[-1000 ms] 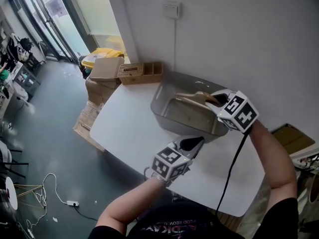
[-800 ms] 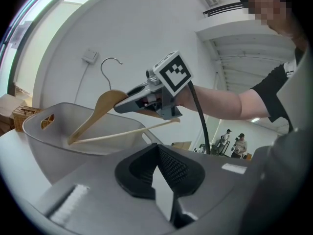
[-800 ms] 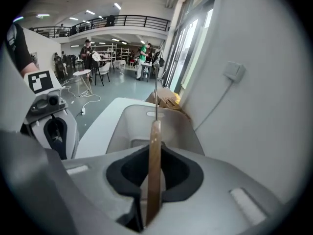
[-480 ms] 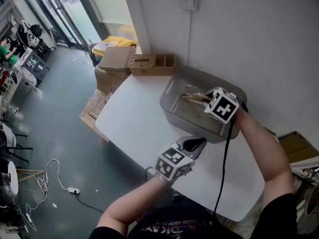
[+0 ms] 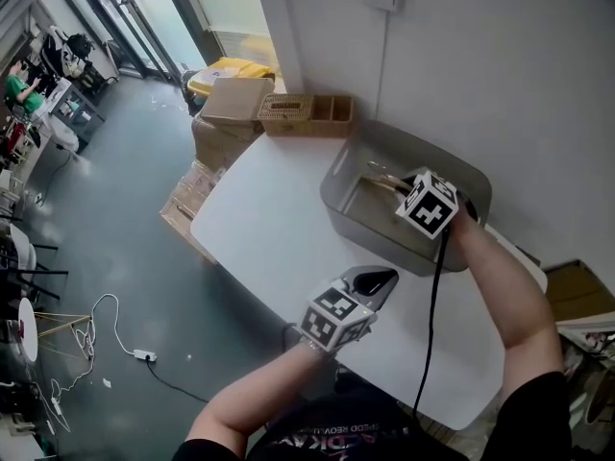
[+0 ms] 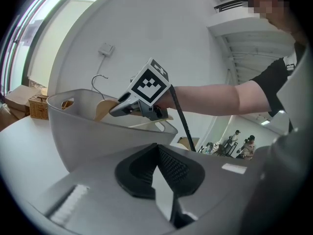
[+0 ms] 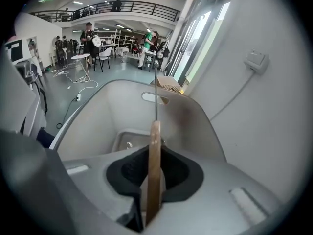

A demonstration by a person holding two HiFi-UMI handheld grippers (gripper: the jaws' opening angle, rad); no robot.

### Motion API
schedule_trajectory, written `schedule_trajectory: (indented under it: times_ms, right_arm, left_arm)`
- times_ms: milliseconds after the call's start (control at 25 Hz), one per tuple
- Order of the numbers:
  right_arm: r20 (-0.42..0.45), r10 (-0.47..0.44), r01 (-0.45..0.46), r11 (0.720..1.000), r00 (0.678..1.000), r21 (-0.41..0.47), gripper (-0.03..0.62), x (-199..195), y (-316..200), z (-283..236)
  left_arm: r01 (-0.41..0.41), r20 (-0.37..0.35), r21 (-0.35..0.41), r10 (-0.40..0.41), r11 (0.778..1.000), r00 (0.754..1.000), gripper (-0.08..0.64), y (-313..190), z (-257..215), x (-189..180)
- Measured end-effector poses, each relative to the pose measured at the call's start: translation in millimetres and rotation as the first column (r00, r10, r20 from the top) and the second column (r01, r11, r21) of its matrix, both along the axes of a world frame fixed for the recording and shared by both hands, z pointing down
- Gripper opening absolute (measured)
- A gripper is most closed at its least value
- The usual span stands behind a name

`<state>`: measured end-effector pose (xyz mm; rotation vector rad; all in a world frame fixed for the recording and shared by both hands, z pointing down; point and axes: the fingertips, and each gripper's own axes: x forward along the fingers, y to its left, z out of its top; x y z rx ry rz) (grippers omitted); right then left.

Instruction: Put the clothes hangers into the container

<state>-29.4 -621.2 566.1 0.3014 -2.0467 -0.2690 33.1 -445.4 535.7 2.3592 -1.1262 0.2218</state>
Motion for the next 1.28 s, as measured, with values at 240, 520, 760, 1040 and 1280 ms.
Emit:
schedule_trajectory:
  times_ms: [240, 520, 760, 1040, 1280]
  right_arm:
    - [0.008, -0.019, 0.019, 1.000, 1.000, 0.012, 0.056, -9, 4, 5]
    - [-0.003, -0.045, 0.046, 0.998, 0.999, 0.032, 0.058, -10, 13, 9]
    - [-0.028, -0.082, 0.082, 0.997, 0.996, 0.000, 0.069, -11, 26, 19]
    - [-0.074, -0.122, 0.122, 0.992, 0.990, -0.015, 0.088, -8, 42, 30]
    - [-0.113, -0.141, 0.138, 0.990, 0.984, -0.028, 0.109, -3, 50, 33]
  left_arm:
    - [0.005, -0.002, -0.015, -0.005, 1.000, 1.000, 0.006, 1, 10, -5]
    - [-0.005, -0.005, -0.020, 0.005, 1.000, 1.000, 0.006, 6, 11, -4]
    - [-0.001, 0.004, -0.028, 0.002, 1.000, 1.000, 0.006, 11, 14, -8]
    - [0.005, 0.002, -0.025, -0.005, 1.000, 1.000, 0.006, 19, 12, -11]
    - [0.008, -0.010, -0.020, -0.008, 1.000, 1.000, 0.006, 30, 8, -10]
